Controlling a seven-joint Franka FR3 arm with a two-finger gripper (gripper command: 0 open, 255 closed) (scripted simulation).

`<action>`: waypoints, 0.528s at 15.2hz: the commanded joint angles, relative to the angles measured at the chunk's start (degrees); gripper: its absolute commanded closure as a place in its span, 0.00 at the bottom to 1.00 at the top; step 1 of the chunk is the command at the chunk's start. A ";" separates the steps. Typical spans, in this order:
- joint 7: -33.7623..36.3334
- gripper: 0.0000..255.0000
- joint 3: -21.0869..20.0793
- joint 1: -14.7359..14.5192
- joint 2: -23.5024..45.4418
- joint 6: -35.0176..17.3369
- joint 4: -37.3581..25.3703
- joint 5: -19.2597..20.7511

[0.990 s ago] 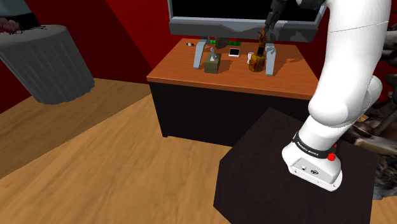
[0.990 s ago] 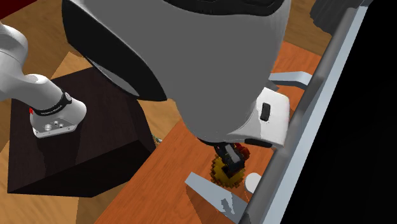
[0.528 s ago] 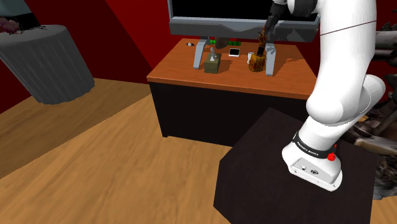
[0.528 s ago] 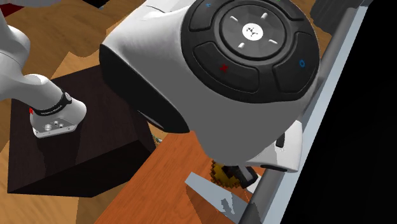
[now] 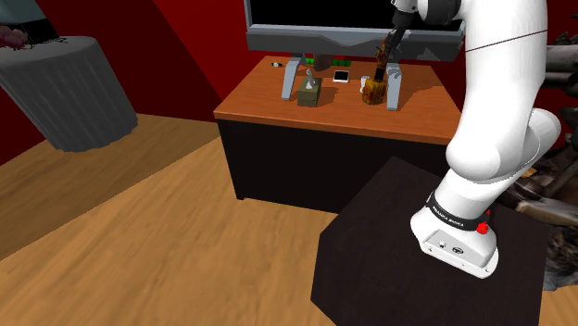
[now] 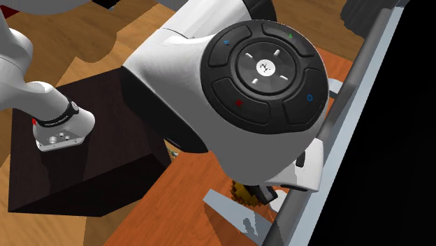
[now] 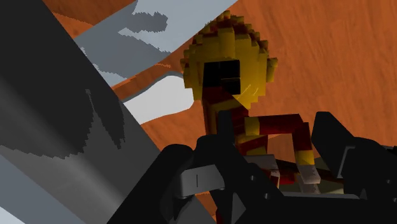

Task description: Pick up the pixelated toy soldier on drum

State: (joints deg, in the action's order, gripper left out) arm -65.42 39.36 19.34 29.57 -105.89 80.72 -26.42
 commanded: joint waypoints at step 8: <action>0.30 1.00 0.10 0.17 -0.15 1.27 -1.14 0.22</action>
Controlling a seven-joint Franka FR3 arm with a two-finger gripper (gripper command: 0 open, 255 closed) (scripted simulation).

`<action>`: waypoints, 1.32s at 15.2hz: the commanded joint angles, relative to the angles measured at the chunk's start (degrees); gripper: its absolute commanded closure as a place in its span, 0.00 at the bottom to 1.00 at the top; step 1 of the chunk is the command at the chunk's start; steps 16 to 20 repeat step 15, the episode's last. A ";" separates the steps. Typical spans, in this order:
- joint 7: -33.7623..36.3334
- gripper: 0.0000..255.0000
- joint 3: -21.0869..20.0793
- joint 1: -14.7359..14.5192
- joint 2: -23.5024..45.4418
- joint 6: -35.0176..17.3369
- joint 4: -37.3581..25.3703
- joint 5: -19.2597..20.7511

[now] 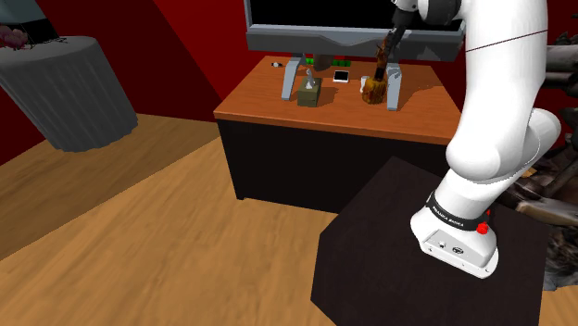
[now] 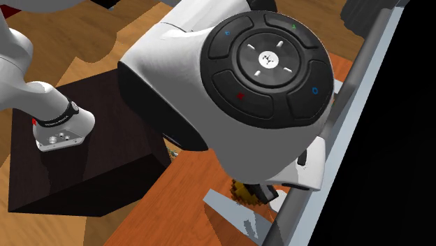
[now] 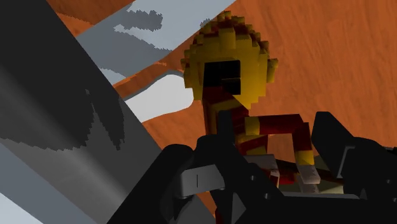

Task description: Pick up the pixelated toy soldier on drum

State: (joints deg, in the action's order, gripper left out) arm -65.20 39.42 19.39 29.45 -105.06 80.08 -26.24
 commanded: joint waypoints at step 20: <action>2.20 1.00 0.25 2.72 0.40 10.60 -11.69 0.41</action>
